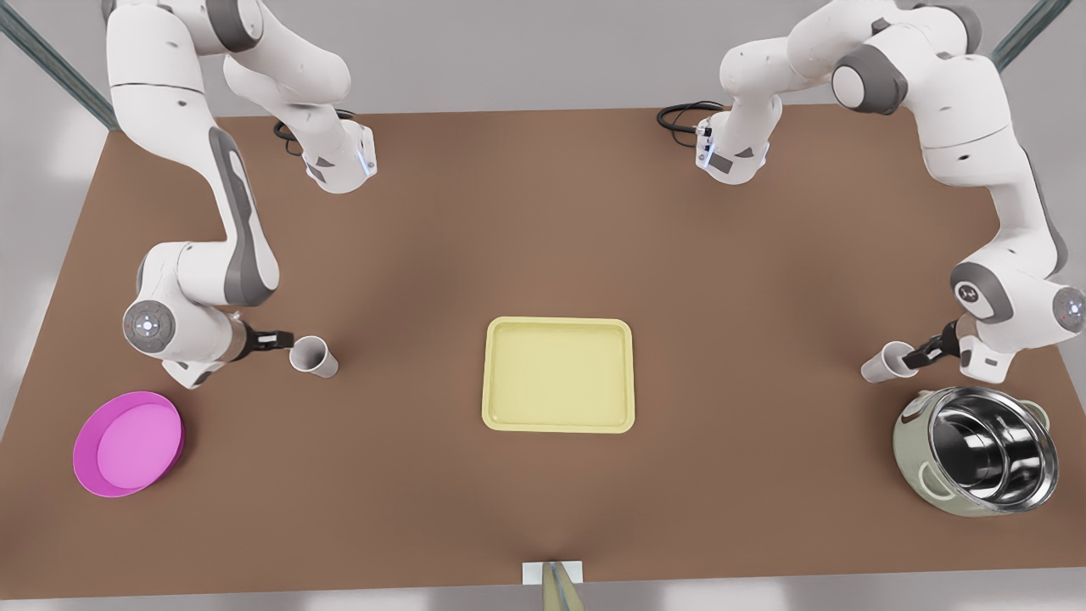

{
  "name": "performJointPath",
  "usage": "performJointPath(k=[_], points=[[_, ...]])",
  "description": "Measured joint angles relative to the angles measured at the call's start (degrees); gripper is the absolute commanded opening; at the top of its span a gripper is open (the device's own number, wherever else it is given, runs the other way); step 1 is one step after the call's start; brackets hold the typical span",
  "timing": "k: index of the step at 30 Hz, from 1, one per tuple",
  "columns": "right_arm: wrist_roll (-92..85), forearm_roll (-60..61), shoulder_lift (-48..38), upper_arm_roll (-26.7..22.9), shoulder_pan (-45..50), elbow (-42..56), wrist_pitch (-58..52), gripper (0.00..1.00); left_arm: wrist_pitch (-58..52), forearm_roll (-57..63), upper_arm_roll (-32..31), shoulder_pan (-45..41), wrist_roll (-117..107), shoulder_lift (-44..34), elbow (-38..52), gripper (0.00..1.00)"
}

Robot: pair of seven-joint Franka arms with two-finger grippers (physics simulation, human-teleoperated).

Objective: Use both arms to respectively pick up the white IKEA cups from the middle-left and middle-right positions, then place the white IKEA cups onto the middle-middle tray, ensuring that the cups remain upright and do not tip over

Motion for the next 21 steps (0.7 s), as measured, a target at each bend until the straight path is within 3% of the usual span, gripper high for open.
performJointPath(k=[3, 4, 5, 6, 8, 12, 15, 19, 21], points=[[-0.29, 0.12, 1.20, -0.05, -0.45, -2.38, 4.02, 1.00, 1.62, -0.81, 0.02, 0.05, 0.82, 2.09, -0.11, 1.00], [-0.37, 0.16, 2.89, -0.05, -0.47, -2.37, 5.72, 1.00, 2.20, -1.01, 0.01, 0.06, 1.05, 2.49, -0.12, 0.95], [-0.44, 0.18, 4.25, -0.06, -0.47, -2.46, 7.36, 1.00, 2.68, -1.58, -0.01, 0.04, 1.25, 2.69, -0.12, 0.67], [-0.51, 0.18, 5.04, -0.06, -0.47, -2.55, 8.78, 1.00, 3.02, -2.11, -0.02, 0.07, 1.42, 2.76, -0.12, 0.51], [-0.63, 0.21, 5.88, -0.04, -0.49, -2.82, 11.10, 1.00, 3.47, -2.66, -0.01, 0.15, 1.62, 2.71, -0.12, 0.31], [-0.87, 0.18, 5.86, -0.03, -0.79, -5.01, 13.99, 1.00, 3.08, -2.66, -0.02, -0.11, 1.42, 2.41, -0.08, 0.21], [-1.02, 0.17, 6.02, -0.03, -0.90, -7.30, 15.65, 1.00, 1.97, -3.23, -0.02, -1.05, 1.69, -0.28, -0.05, 0.21], [-1.17, 0.18, 6.47, -0.04, -0.91, -10.40, 18.78, 0.99, -1.24, -3.93, -0.08, -12.68, 1.10, -9.25, 0.32, 0.21], [-1.32, 0.26, 7.02, -0.05, -0.91, -10.50, 19.81, 0.68, -2.28, -4.78, -1.68, -19.65, 0.04, -9.55, 1.99, 0.21]])
